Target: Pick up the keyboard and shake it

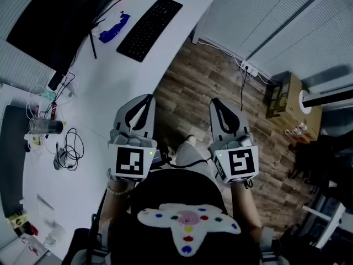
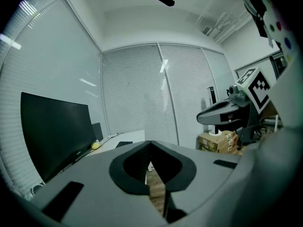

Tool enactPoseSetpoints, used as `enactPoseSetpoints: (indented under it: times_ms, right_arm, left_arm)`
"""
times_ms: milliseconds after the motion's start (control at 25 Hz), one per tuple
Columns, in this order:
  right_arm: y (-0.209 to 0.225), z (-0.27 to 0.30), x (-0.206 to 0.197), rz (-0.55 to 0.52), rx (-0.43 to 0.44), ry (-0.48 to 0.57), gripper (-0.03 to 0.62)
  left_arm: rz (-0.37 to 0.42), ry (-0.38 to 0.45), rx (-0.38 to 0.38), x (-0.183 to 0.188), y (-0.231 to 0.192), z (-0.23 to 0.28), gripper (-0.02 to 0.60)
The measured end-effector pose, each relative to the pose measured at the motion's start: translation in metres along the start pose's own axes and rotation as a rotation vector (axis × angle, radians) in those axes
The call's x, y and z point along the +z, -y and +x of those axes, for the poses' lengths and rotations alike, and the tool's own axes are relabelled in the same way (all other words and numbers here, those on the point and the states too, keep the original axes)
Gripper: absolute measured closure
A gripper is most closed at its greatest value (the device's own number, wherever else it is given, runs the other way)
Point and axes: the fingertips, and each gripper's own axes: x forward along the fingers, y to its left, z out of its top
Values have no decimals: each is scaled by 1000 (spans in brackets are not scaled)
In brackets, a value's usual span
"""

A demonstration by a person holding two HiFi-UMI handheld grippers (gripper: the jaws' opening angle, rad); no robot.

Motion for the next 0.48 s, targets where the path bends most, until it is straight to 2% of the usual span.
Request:
enactPoseSetpoints:
  times_ms: [320, 480]
  right_arm:
    - [27, 9, -5, 39, 36, -7, 551]
    - [45, 18, -6, 44, 55, -11, 551]
  left_arm:
    - [5, -26, 31, 4, 4, 23, 565]
    - [-47, -16, 78, 11, 2, 36, 565]
